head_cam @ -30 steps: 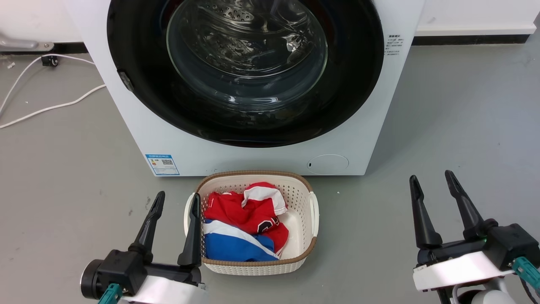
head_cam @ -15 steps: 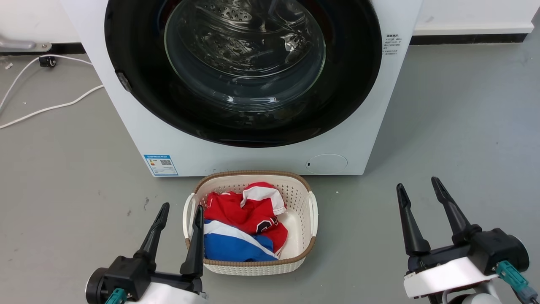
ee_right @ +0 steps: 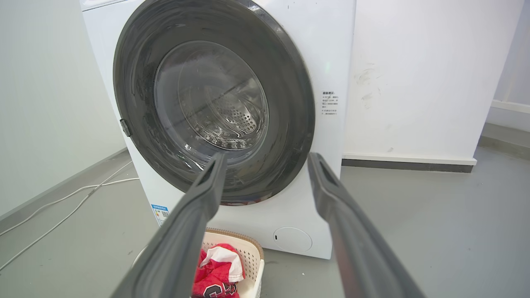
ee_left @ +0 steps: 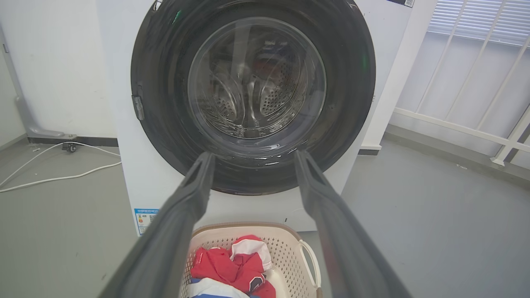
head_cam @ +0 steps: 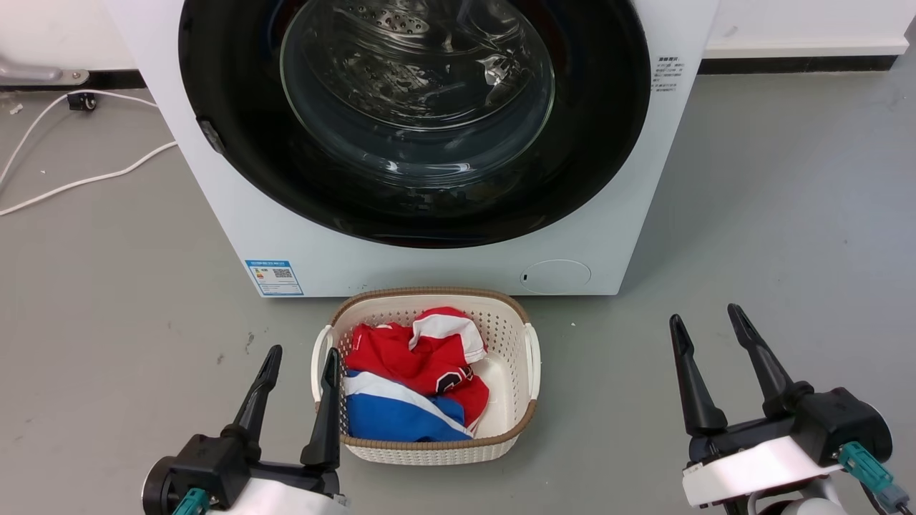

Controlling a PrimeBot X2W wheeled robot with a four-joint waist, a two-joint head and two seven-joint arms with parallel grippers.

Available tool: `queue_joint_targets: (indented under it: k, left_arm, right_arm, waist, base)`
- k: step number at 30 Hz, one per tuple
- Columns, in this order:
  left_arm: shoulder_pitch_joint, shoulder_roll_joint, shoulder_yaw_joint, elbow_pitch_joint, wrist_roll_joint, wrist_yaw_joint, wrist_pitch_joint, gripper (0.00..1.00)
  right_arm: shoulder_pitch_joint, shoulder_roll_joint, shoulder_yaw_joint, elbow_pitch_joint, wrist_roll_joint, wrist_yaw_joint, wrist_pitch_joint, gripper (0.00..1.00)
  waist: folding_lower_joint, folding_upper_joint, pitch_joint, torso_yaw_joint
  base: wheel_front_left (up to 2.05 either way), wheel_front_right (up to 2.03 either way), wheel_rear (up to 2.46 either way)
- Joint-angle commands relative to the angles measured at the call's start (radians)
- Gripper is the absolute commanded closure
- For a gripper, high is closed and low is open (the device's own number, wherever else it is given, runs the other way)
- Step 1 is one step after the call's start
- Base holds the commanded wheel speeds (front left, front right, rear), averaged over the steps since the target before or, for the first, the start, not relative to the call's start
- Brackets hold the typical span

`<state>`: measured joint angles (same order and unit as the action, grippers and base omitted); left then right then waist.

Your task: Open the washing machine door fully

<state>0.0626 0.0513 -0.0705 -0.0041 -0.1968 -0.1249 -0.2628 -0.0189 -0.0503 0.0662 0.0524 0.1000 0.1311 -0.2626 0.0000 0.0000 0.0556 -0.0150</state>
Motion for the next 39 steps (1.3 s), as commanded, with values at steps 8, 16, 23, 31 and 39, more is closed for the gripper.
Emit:
queue_joint_targets:
  k: [8, 16, 23, 31, 39]
  left_arm:
    - [-0.001, -0.001, -0.007, 0.0, -0.003, -0.004, -0.003, 0.0]
    - [-0.033, -0.001, -0.015, -0.007, 0.001, -0.005, -0.003, 0.0]
    - [-0.078, -0.001, -0.036, -0.012, 0.019, -0.005, -0.003, 0.0]
    - [-0.144, -0.001, -0.049, -0.03, 0.018, -0.006, -0.003, 0.0]
    - [-0.196, -0.001, -0.067, -0.05, -0.007, -0.006, -0.003, 0.0]
  right_arm:
    - [-0.015, 0.001, -0.02, 0.016, 0.076, -0.001, -0.003, 1.0]
    - [-0.082, 0.0, -0.095, 0.038, 0.196, 0.0, -0.003, 1.0]
    - [-0.274, -0.001, -0.198, 0.163, 0.411, 0.0, 0.023, 1.0]
    - [-0.533, -0.108, -0.265, 0.23, 0.576, 0.0, 0.232, 1.0]
    - [-0.832, -0.205, -0.327, 0.341, 0.666, 0.0, 0.523, 1.0]
  waist:
    - [0.0, 0.0, 0.018, 0.002]
    - [0.0, 0.0, 0.078, 0.008]
    - [0.0, 0.0, 0.157, 0.018]
    - [0.0, 0.0, 0.248, 0.047]
    - [0.0, 0.0, 0.335, 0.097]
  base:
    - [0.0, 0.0, 0.0]
    - [0.0, 0.0, 0.0]
    - [0.0, 0.0, 0.0]
    - [0.0, 0.0, 0.0]
    - [0.0, 0.0, 0.0]
